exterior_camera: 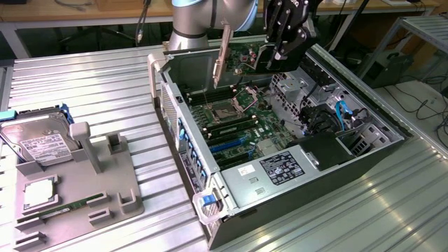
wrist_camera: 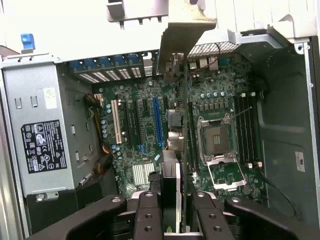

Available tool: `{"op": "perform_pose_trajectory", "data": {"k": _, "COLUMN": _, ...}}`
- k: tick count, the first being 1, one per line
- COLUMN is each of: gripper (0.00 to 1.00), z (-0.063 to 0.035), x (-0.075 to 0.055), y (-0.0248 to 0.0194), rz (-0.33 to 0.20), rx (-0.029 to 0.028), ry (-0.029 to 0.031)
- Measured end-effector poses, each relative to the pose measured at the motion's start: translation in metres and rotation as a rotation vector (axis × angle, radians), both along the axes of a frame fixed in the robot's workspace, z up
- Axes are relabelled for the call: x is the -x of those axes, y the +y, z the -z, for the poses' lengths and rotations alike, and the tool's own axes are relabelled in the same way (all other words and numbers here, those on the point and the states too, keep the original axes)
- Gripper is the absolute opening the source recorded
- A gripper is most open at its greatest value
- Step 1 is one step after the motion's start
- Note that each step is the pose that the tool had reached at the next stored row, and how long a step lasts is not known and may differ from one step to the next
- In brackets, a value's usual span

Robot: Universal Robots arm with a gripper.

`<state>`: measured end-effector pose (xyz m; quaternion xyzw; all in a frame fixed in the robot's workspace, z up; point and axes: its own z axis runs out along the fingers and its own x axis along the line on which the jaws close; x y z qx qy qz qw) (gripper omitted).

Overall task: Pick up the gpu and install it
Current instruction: 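Insert the gpu into the slot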

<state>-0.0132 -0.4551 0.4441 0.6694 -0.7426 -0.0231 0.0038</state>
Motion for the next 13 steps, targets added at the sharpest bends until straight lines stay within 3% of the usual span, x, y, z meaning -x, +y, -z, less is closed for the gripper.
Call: {"op": "perform_pose_trajectory", "data": {"k": 13, "gripper": 0.27, "z": 0.0012, "x": 0.0000, "y": 0.0001, "rz": -0.014, "rx": -0.0001, "ry": -0.0014}}
